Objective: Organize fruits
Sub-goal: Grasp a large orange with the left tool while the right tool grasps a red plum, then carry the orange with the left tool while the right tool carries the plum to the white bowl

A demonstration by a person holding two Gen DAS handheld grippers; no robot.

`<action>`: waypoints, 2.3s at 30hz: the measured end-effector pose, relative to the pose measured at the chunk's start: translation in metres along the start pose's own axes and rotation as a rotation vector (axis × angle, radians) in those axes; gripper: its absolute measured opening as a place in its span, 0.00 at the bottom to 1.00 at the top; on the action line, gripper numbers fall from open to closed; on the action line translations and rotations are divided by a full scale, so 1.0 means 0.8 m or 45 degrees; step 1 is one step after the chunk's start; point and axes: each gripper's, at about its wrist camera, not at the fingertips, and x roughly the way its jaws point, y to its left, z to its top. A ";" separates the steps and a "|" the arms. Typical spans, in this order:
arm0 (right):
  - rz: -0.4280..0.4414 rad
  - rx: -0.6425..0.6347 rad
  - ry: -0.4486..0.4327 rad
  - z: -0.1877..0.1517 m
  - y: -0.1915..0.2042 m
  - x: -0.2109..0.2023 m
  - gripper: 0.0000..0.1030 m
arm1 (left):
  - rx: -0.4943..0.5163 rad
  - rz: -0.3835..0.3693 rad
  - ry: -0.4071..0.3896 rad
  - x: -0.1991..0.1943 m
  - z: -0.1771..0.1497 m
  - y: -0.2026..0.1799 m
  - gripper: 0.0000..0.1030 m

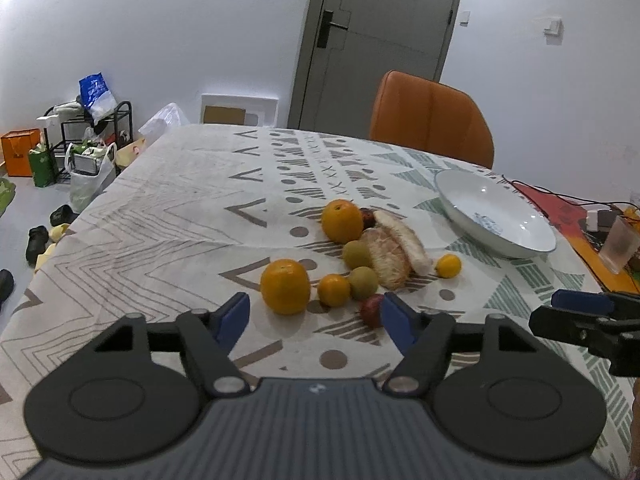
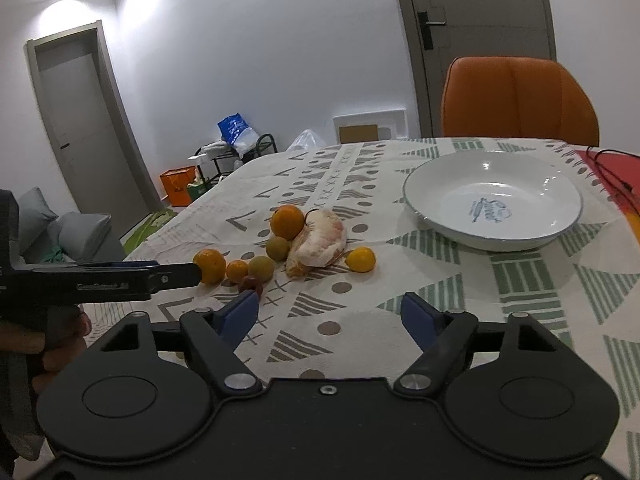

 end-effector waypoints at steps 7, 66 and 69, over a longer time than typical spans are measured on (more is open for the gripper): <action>0.027 0.007 0.047 0.002 0.008 0.028 0.63 | -0.022 0.020 0.014 0.020 0.002 0.016 0.64; 0.038 0.036 0.010 0.025 -0.008 0.054 0.21 | 0.031 -0.106 -0.041 0.039 0.035 -0.039 0.32; 0.027 0.045 -0.005 0.025 -0.016 0.049 0.21 | 0.042 -0.115 -0.046 0.042 0.038 -0.051 0.32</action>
